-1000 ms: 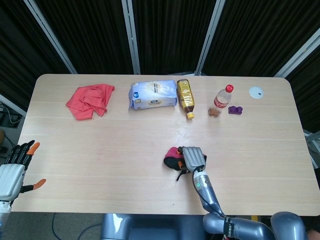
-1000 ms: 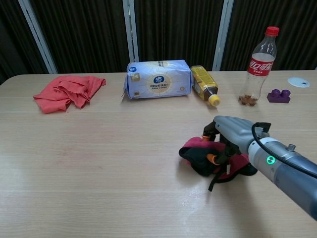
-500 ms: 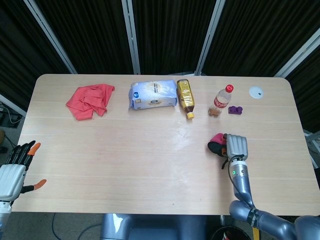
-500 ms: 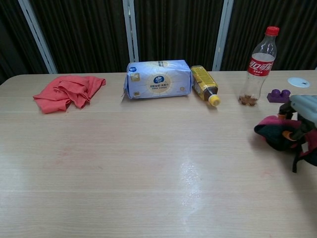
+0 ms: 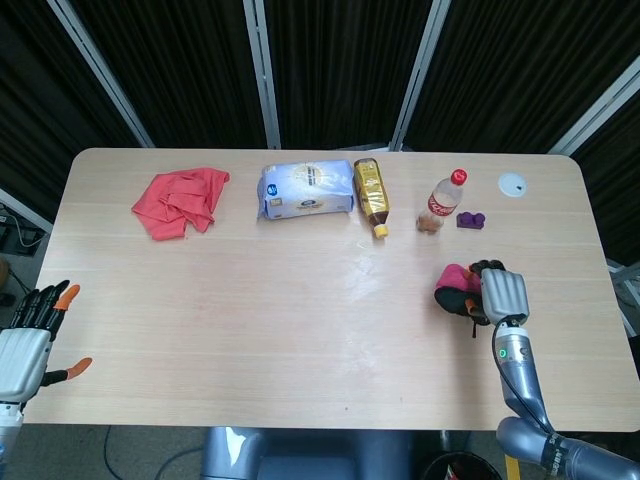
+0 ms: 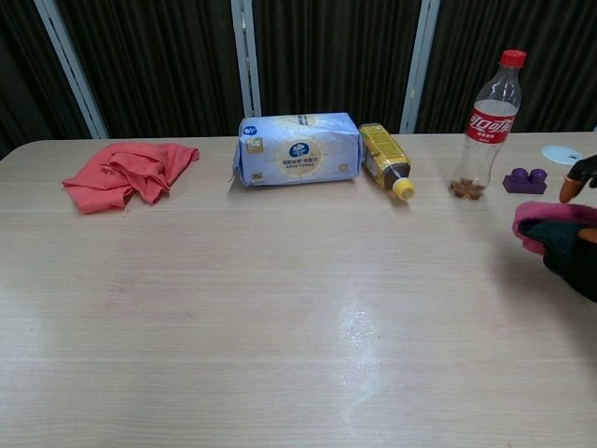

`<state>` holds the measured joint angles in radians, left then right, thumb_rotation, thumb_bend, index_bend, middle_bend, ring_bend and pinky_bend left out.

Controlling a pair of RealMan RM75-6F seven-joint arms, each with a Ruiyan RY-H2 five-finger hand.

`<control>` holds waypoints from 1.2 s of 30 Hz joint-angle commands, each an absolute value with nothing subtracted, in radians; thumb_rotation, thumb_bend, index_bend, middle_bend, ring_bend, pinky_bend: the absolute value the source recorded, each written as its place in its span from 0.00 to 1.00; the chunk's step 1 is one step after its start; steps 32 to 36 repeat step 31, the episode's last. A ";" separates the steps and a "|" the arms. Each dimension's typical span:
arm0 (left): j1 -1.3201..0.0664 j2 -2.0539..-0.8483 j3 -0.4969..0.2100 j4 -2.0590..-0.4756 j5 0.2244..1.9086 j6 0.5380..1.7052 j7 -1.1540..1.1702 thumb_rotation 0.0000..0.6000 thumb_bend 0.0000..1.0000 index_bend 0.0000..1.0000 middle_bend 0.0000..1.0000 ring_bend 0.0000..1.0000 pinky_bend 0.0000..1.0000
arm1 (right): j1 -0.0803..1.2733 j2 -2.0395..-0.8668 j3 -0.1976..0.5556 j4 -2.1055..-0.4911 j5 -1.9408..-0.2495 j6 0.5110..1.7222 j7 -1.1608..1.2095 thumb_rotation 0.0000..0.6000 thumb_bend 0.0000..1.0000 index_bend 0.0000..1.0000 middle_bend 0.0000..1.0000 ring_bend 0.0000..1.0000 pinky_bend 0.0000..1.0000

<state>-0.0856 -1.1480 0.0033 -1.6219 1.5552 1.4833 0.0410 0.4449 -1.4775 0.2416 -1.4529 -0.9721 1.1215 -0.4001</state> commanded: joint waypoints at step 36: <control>-0.074 -1.124 0.003 -1.601 1.566 1.507 0.088 1.00 0.00 0.00 0.00 0.00 0.00 | 0.103 -1.142 -0.018 -1.645 -1.525 1.535 -0.108 1.00 0.05 0.00 0.00 0.00 0.00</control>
